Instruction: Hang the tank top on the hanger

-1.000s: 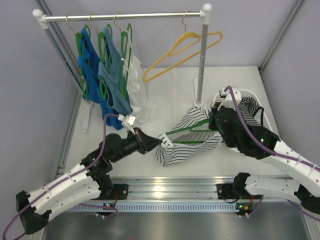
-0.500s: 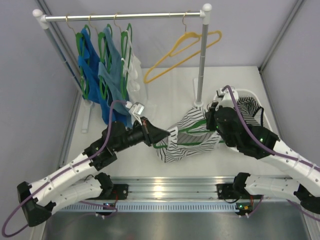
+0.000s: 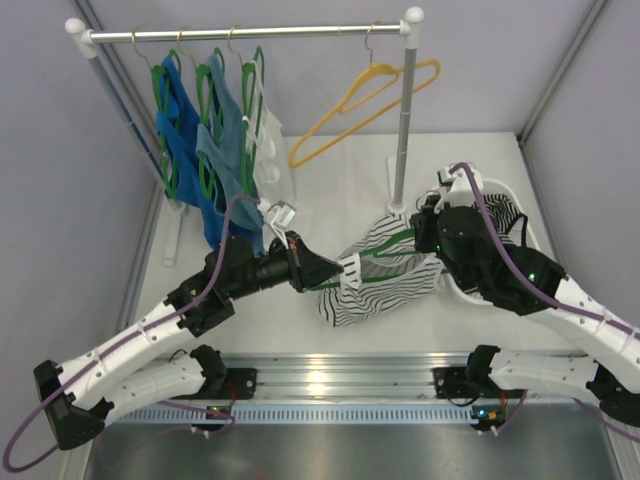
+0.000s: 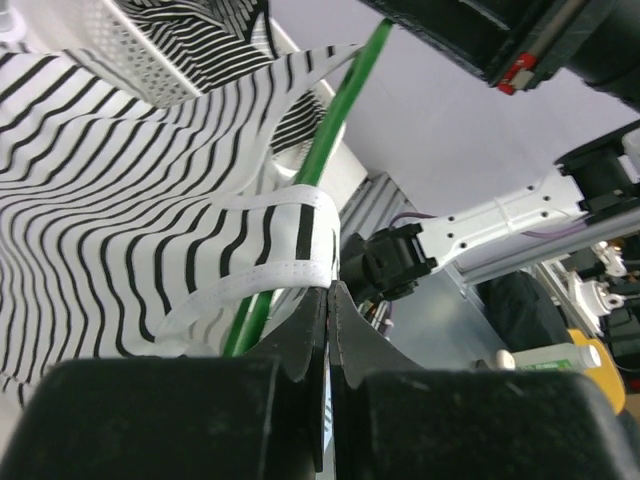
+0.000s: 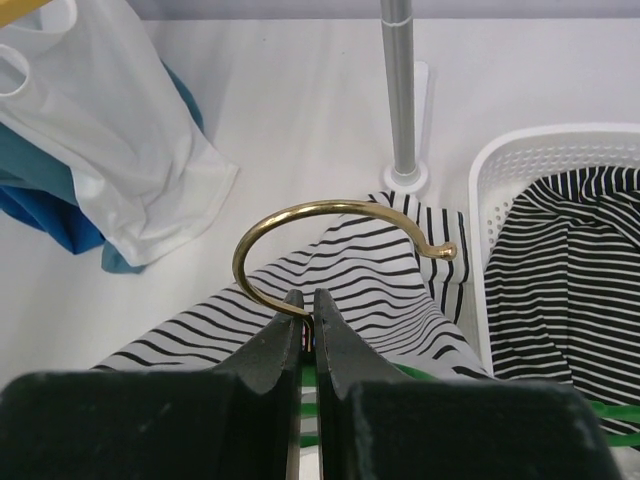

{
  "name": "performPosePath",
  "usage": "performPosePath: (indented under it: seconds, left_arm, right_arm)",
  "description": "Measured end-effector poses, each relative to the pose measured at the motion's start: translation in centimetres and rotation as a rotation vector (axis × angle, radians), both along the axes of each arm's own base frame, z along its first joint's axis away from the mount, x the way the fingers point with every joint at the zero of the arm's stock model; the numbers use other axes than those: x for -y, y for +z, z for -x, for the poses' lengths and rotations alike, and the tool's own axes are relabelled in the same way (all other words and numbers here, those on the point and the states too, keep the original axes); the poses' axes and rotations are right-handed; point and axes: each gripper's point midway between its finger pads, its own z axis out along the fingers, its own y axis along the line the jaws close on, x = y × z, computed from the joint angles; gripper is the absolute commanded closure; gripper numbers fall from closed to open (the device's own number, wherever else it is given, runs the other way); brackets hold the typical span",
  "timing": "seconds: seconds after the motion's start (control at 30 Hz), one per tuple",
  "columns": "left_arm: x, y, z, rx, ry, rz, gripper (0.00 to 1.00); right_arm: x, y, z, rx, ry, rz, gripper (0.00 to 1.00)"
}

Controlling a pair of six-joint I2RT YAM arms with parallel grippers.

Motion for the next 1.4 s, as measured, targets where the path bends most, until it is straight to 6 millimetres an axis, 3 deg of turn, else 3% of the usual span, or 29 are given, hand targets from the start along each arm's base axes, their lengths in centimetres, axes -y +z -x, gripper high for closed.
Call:
performPosePath:
  seconds: [0.1,0.13,0.23,0.27,0.43,0.7,0.8,1.03,1.4]
  left_arm:
    - [-0.6,-0.5,-0.3,-0.003,0.032,-0.026,0.97]
    - [-0.8,-0.5,-0.3,0.001,0.043,-0.030,0.84]
    - [-1.2,0.1,-0.2,0.028,0.042,-0.041,0.58]
    - [-1.2,0.5,-0.1,0.036,0.032,-0.047,0.02]
    - [-1.0,2.9,0.4,0.101,-0.021,-0.077,0.04]
    - [-2.9,6.0,-0.6,0.271,0.024,-0.207,0.24]
    - [-2.9,5.2,-1.2,0.309,0.014,-0.282,0.34]
    - [-1.8,0.3,-1.9,0.311,-0.088,-0.459,0.35]
    - [-0.2,-2.3,-1.1,0.318,-0.242,-0.500,0.44]
  right_arm:
    - [-0.3,0.0,0.0,-0.003,0.013,-0.004,1.00]
    - [-0.4,0.0,0.1,-0.003,0.016,-0.006,1.00]
    - [-0.5,0.1,0.1,-0.001,0.021,-0.012,1.00]
    - [-0.5,0.1,0.0,0.000,0.021,-0.011,1.00]
    - [-0.6,0.1,0.1,-0.001,0.038,-0.001,1.00]
    - [-1.3,0.0,0.4,-0.005,0.088,0.012,1.00]
    - [-1.6,0.0,0.6,-0.004,0.117,0.016,1.00]
    - [-2.1,0.1,0.9,-0.002,0.163,0.035,1.00]
    - [-2.4,0.7,0.8,0.009,0.181,0.038,1.00]
